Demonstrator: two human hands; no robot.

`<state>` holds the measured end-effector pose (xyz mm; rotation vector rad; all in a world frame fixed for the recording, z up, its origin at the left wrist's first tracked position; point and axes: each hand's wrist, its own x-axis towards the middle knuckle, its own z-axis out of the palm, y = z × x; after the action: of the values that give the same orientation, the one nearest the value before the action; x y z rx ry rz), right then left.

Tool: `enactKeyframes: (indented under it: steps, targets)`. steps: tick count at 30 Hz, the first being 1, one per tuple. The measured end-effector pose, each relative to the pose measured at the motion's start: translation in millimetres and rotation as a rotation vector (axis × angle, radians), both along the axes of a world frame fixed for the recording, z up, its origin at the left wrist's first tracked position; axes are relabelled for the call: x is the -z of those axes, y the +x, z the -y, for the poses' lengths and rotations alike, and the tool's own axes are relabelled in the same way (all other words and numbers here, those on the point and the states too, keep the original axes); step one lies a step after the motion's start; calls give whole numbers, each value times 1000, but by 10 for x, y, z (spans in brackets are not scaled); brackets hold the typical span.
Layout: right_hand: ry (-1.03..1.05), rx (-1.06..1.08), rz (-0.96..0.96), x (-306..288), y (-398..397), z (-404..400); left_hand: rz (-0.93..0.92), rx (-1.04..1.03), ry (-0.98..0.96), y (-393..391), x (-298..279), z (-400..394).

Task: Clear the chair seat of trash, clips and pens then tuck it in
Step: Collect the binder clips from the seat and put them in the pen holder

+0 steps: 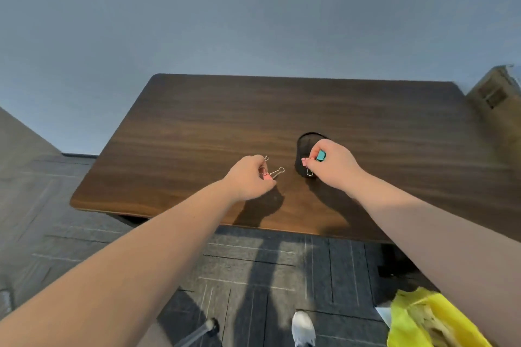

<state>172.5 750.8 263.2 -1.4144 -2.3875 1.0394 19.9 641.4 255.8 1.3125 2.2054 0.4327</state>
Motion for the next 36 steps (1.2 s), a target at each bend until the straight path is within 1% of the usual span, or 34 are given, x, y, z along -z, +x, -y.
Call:
enactKeyframes:
  steps: [6,13,22,27,31,36]
  targets:
    - [16,14,31,38,39,-736,10,10,22,188,-87,-841]
    - [29,-68,111,155,-41,-1086,6,54,-30,286,-5,-1352]
    - [-116,-14,122,233,-63,-1311,45,34,-88,310,176,-1608]
    - [-128,-62,134,292,-138,-1310,-27,95,-170,342,272,-1664]
    - [-123,-117,197,326,-213,-1305,-49,135,-242,335,292,-1667]
    - [-142,-155,250,341,-252,-1285,-57,147,-226,294,271,-1646]
